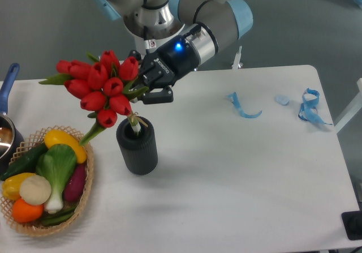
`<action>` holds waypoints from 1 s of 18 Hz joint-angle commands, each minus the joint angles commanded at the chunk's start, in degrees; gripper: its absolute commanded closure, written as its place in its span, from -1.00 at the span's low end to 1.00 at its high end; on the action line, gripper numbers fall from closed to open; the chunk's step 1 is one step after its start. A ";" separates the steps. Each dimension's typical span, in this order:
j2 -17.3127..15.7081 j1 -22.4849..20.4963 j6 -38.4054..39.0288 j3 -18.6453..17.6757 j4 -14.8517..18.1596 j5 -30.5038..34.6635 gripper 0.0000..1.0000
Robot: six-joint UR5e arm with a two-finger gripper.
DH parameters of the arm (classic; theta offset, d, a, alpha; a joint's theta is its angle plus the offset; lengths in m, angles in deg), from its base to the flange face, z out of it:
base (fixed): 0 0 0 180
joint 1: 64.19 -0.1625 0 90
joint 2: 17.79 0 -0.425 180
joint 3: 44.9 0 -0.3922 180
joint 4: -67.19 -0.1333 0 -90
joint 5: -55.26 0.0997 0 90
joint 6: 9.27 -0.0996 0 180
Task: Insert the flowers into the vase
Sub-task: 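Raise the tulips above the vase and align stems over its opening, then lower the tulip stems down into the black vase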
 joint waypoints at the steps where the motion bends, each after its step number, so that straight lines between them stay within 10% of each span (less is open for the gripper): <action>1: 0.26 0.00 -0.61 -0.70 0.00 0.00 0.56; 18: 5.98 0.18 -11.34 -6.68 -0.09 2.90 0.56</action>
